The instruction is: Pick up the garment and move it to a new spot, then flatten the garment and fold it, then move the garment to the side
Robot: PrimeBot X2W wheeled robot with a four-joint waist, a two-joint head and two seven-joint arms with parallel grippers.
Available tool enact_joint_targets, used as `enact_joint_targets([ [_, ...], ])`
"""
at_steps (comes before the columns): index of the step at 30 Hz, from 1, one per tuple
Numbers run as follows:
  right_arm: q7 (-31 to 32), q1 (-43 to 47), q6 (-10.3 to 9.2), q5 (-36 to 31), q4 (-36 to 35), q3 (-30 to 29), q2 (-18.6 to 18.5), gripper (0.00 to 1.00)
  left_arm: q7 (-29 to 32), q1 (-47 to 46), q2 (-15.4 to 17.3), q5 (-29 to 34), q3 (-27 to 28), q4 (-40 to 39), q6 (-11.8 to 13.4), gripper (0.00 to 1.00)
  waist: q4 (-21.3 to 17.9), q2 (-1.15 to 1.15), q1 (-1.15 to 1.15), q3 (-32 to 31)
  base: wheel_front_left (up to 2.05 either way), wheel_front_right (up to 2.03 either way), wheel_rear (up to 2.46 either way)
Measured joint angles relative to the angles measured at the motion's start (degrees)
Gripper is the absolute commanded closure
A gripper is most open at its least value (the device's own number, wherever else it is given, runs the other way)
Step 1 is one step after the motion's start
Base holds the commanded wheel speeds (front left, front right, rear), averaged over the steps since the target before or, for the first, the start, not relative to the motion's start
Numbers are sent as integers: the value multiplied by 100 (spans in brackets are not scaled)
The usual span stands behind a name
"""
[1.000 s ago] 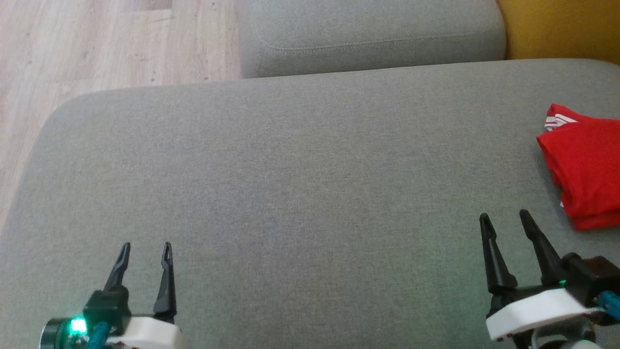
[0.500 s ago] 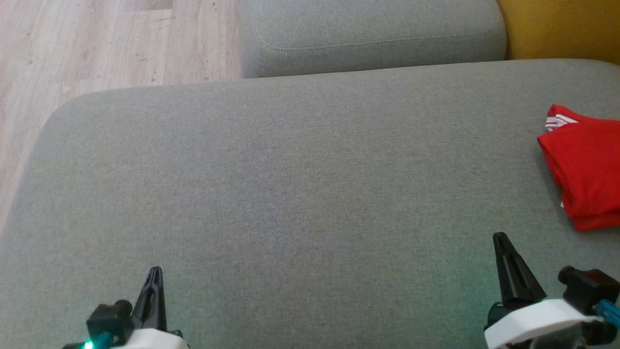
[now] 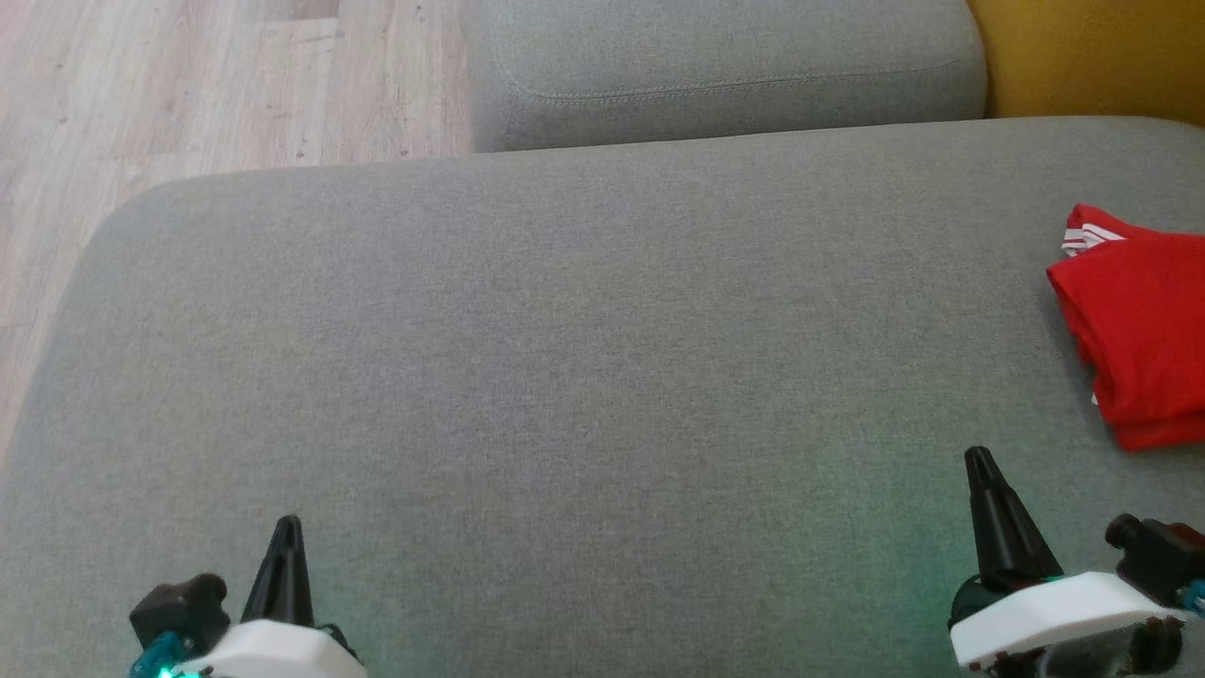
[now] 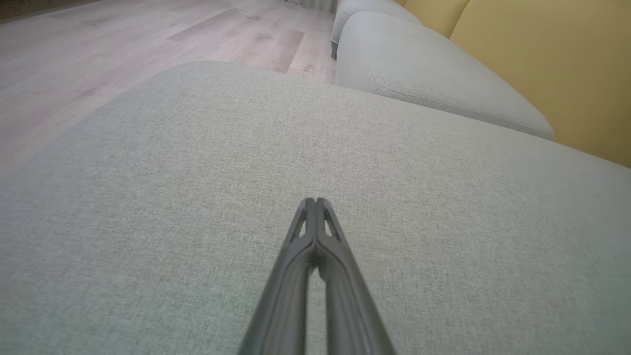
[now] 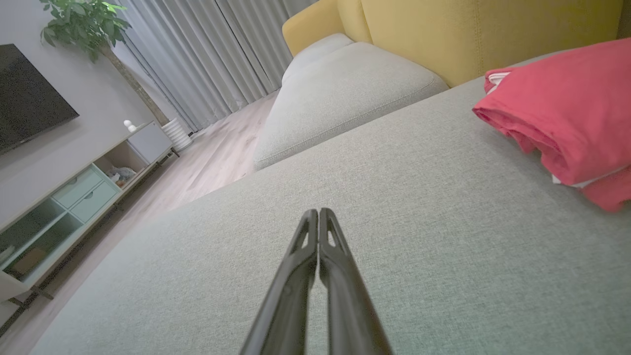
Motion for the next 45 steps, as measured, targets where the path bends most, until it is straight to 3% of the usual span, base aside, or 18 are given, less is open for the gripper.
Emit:
enact_joint_targets([
  [45,53,-554,0,3032,667,-177,-56,100,456,-255,-649,-2434,1013,194,-890,100,48,0,0,-17,0,0,0],
])
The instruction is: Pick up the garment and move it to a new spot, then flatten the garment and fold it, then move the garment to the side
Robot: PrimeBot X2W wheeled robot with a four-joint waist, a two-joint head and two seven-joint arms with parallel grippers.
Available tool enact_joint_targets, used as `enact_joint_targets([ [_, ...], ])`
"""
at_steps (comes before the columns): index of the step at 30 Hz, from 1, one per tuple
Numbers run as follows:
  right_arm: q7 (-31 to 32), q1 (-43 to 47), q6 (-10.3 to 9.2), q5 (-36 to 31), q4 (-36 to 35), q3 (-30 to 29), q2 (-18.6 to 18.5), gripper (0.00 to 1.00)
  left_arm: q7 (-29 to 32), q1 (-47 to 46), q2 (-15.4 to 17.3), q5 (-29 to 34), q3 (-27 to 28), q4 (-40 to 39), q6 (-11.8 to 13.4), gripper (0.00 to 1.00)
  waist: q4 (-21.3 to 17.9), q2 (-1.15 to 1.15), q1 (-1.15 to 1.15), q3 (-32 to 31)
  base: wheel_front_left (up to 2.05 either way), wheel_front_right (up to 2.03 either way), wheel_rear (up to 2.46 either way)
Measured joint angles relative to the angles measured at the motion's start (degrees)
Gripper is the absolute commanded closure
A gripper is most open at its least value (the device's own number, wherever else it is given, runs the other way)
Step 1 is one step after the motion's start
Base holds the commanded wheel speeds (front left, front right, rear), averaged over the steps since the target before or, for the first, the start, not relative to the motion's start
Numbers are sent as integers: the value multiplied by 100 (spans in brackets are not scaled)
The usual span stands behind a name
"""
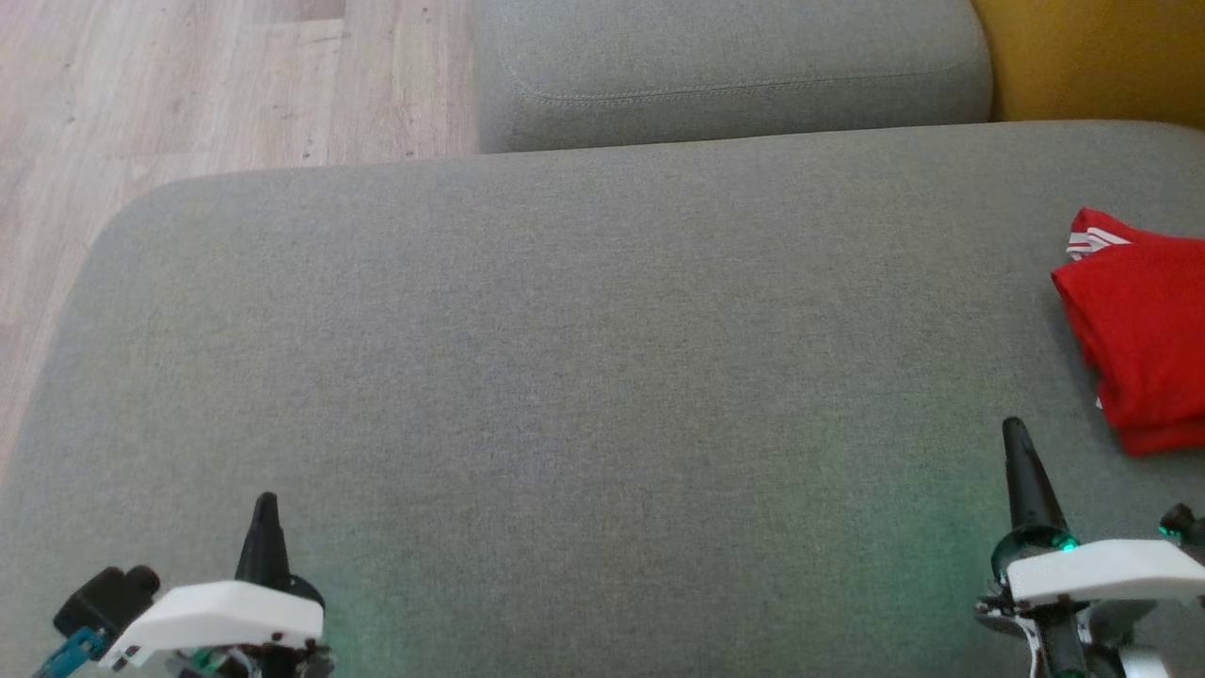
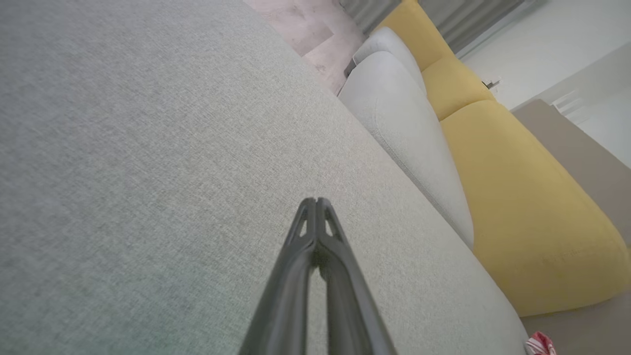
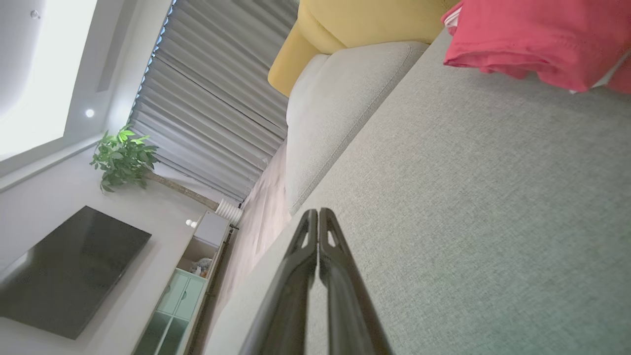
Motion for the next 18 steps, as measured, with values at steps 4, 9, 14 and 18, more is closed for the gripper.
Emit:
enact_joint_targets([
  [4,24,-36,0,264,45,-33,-4,100,46,-68,-46,-216,111,23,-79,100,4,0,0,-1,0,0,0],
  [9,32,-70,0,599,125,-62,-5,100,105,-73,-151,-481,224,45,-176,100,10,0,0,-3,0,0,0],
  [14,56,-185,0,925,191,-75,-9,100,154,-74,-197,-748,332,85,-263,100,15,0,0,-5,0,0,0],
  [18,71,-239,0,1184,261,-105,-13,100,205,-107,-278,-965,457,102,-349,100,19,0,0,-7,0,0,0],
])
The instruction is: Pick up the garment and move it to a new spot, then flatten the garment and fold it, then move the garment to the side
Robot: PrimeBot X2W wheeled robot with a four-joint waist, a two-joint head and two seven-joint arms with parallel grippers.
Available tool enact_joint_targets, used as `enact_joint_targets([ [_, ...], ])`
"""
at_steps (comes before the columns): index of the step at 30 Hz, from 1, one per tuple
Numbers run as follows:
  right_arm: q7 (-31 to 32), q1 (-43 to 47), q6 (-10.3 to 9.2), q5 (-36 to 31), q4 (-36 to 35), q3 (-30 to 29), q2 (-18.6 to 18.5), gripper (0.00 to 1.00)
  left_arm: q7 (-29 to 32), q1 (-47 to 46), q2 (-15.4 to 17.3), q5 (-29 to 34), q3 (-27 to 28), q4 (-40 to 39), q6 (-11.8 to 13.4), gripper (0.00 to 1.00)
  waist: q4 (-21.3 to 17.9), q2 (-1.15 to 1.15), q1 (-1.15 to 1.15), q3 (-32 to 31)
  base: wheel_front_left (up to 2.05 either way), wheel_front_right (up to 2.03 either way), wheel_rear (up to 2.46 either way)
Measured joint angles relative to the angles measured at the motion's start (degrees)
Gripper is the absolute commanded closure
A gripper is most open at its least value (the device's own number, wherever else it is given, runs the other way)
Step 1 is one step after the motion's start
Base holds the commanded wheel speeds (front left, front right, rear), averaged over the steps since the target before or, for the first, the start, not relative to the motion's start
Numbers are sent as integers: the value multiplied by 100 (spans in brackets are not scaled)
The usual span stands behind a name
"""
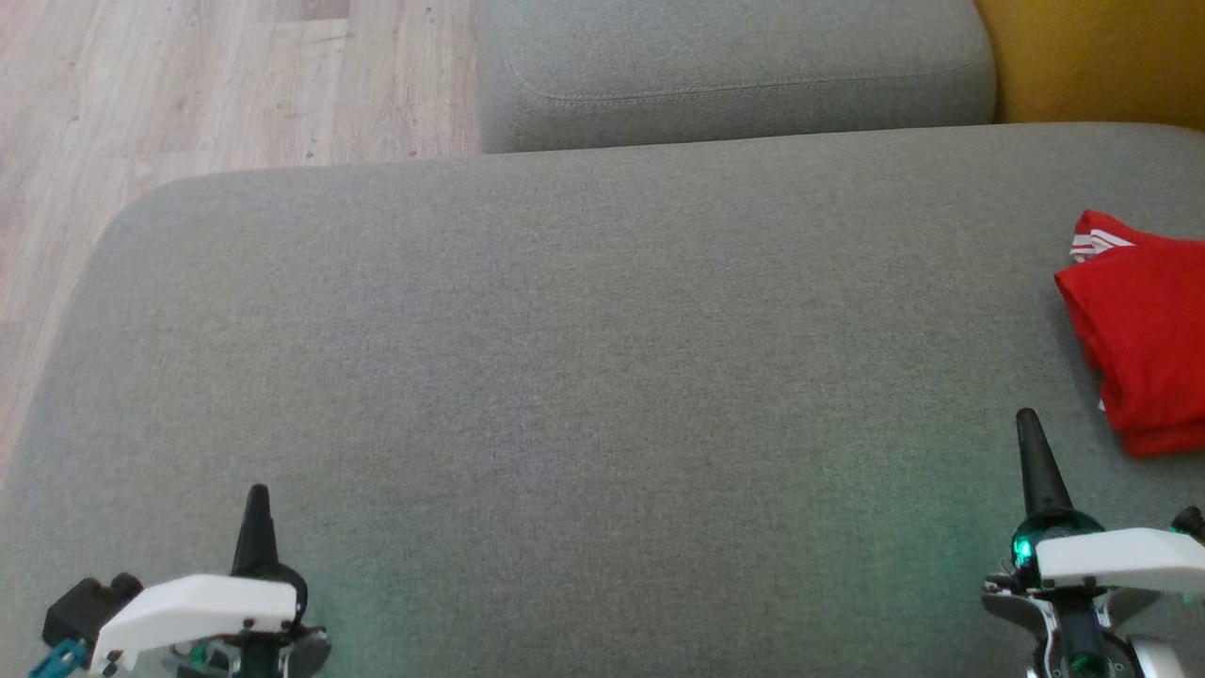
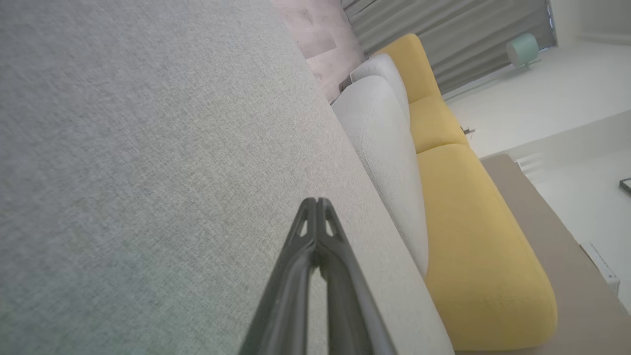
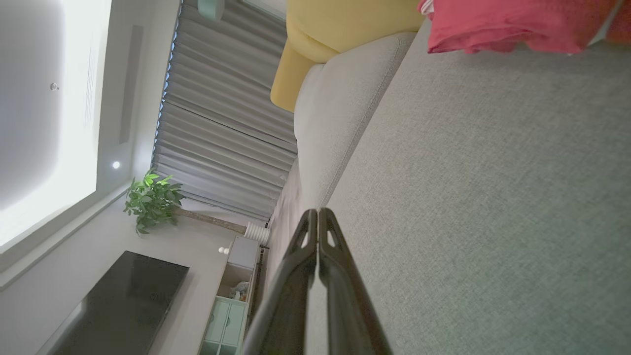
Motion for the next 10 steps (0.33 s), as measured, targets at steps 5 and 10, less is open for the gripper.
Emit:
enact_joint_targets([
  [5,2,-13,0,324,73,-31,-2,100,51,-88,-70,-258,94,18,-102,100,5,0,0,-2,0,0,0],
  [10,35,-83,0,645,153,-68,-4,100,101,-93,-124,-530,220,47,-201,100,11,0,0,-4,0,0,0],
])
